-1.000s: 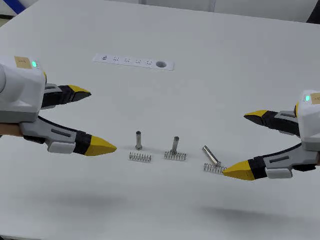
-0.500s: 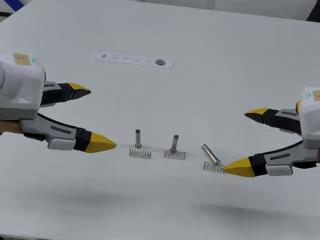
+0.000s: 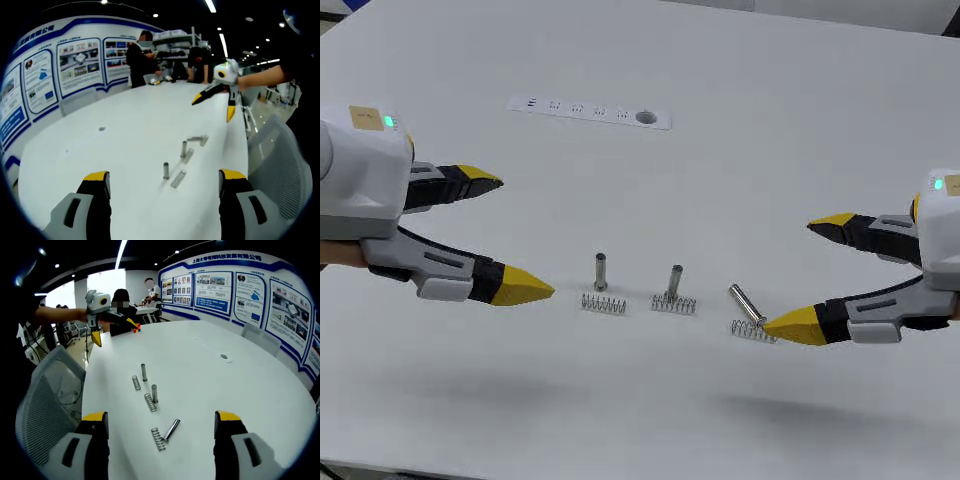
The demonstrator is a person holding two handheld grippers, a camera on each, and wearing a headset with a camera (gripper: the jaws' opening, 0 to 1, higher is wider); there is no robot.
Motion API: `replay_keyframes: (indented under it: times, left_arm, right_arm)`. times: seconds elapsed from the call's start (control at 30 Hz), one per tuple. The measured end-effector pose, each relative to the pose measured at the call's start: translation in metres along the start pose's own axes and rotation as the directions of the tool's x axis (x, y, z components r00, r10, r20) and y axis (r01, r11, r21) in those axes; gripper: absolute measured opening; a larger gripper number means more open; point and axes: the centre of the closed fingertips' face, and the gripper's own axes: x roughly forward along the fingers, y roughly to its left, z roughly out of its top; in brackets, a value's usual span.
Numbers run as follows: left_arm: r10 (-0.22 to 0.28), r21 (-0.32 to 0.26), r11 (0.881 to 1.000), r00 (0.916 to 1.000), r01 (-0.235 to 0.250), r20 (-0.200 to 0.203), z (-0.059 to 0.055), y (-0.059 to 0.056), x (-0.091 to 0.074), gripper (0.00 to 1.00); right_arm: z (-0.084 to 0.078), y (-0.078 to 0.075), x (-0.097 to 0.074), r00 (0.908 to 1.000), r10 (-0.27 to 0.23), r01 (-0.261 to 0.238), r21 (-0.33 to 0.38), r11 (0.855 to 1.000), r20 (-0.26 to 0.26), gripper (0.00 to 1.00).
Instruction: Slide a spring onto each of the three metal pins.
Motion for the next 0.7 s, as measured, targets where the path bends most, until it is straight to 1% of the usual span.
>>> replay_keyframes:
  times: [0.07, 0.17, 0.23, 0.3, 0.33, 0.4, 0.47, 0.57, 0.67, 0.7]
  left_arm:
    - [0.000, -0.006, 1.000, 1.0000, 0.000, 0.003, 0.000, 0.000, 0.000, 0.92]
    - [-0.005, -0.006, 1.000, 1.0000, 0.005, -0.006, -0.003, -0.001, 0.002, 0.92]
    - [-0.006, -0.007, 1.000, 0.9999, 0.006, -0.011, -0.005, -0.001, 0.003, 0.91]
    - [0.003, -0.010, 1.000, 0.9999, -0.003, -0.011, -0.006, 0.001, 0.004, 0.92]
    - [0.005, -0.013, 1.000, 1.0000, -0.005, -0.007, -0.006, 0.002, 0.004, 0.92]
    - [0.008, -0.024, 1.000, 1.0000, -0.008, 0.001, -0.006, 0.002, 0.005, 0.92]
    - [0.007, -0.026, 1.000, 1.0000, -0.007, 0.002, -0.006, 0.002, 0.006, 0.92]
    - [0.005, -0.025, 1.000, 1.0000, -0.005, 0.000, -0.007, 0.002, 0.007, 0.92]
    - [-0.010, -0.045, 0.999, 0.9999, 0.011, 0.014, -0.008, -0.001, 0.008, 0.93]
    - [-0.008, -0.048, 0.999, 0.9999, 0.009, 0.010, -0.011, 0.000, 0.008, 0.92]
  right_arm:
    - [0.000, 0.001, 0.001, 0.9999, 0.010, -0.010, 0.006, 1.000, 0.004, 0.84]
    - [-0.003, -0.003, 0.005, 0.9999, 0.006, -0.006, 0.009, 1.000, -0.008, 0.84]
    - [-0.003, -0.005, 0.007, 1.0000, 0.003, -0.003, 0.023, 1.000, -0.006, 0.83]
    - [0.003, -0.003, 0.011, 0.9989, 0.013, -0.016, 0.049, 0.999, 0.045, 0.80]
    - [0.003, -0.002, 0.012, 0.9984, 0.018, -0.022, 0.067, 0.997, 0.053, 0.78]
    - [0.002, -0.003, 0.017, 0.9985, 0.019, -0.023, 0.083, 0.996, 0.052, 0.77]
    - [-0.002, -0.005, 0.023, 0.9993, 0.014, -0.017, 0.087, 0.996, 0.036, 0.75]
    - [-0.007, -0.008, 0.030, 0.9999, 0.006, -0.007, 0.085, 0.996, 0.012, 0.68]
    - [-0.004, -0.010, 0.035, 0.9992, 0.005, -0.010, 0.116, 0.993, 0.040, 0.67]
    - [-0.005, -0.012, 0.037, 0.9992, 0.002, -0.008, 0.132, 0.991, 0.041, 0.66]
